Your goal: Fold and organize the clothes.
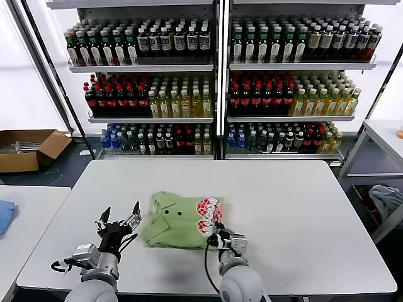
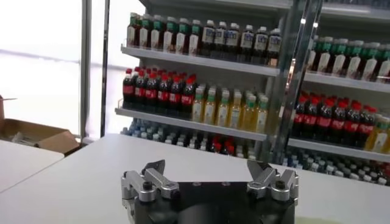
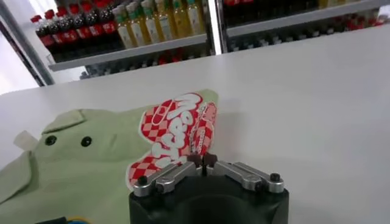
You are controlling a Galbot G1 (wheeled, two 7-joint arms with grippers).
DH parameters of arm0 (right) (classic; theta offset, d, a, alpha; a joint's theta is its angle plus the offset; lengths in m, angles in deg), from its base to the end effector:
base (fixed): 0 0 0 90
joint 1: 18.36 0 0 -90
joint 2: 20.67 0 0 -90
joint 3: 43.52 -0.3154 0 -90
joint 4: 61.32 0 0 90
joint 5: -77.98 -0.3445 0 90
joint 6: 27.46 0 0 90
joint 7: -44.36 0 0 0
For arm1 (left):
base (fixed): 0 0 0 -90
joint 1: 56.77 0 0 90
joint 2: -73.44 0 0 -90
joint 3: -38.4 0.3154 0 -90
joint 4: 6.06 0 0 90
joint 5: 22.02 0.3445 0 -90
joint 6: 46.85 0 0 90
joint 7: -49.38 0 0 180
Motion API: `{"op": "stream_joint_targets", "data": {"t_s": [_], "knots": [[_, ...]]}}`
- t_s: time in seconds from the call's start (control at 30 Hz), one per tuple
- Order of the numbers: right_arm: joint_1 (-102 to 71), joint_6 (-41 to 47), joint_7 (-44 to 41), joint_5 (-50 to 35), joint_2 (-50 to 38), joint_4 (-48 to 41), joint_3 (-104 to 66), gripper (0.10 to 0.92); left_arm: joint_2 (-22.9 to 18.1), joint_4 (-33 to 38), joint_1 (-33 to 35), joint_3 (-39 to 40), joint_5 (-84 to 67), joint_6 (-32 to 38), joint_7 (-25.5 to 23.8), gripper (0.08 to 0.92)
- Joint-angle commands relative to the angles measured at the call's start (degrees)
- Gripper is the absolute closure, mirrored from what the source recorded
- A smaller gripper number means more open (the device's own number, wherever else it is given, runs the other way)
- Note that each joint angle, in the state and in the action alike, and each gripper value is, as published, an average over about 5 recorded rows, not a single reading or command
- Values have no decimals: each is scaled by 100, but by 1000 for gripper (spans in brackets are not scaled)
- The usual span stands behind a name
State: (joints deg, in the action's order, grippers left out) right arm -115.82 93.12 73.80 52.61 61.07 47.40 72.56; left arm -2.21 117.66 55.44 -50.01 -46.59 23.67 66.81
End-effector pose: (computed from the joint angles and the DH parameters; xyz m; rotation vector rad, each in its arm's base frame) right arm 0.2616 0.1125 -0.2595 0.1249 -2.6287 -0.1699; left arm 0.2190 0.0231 -0.2215 0.1291 -2.9284 0.2290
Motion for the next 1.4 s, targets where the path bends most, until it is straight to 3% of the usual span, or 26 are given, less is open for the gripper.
{"op": "stream_joint_targets", "data": {"t_s": [0.03, 0.33, 0.57, 0.8, 1.1, 1.4], "knots": [[-45, 223, -355, 396, -1446, 478, -934, 909, -60, 76, 4, 74, 9, -5, 12, 177], [-204, 255, -1091, 1390, -1866, 68, -1510, 888, -111, 27, -49, 199, 37, -27, 15, 177], [-212, -140, -718, 2243, -1206, 643, -1362, 705, -121, 9, -2, 236, 53, -36, 4, 177], [116, -832, -654, 2014, -488, 365, -480, 497, -105, 51, 52, 242, 62, -38, -8, 177], [828, -461, -123, 1225, 224, -1083, 33, 248, -107, 54, 134, 207, 63, -52, -20, 177], [1063, -25, 201, 570, 297, -1376, -67, 203, -93, -57, 121, 191, 58, -97, -44, 177]]}}
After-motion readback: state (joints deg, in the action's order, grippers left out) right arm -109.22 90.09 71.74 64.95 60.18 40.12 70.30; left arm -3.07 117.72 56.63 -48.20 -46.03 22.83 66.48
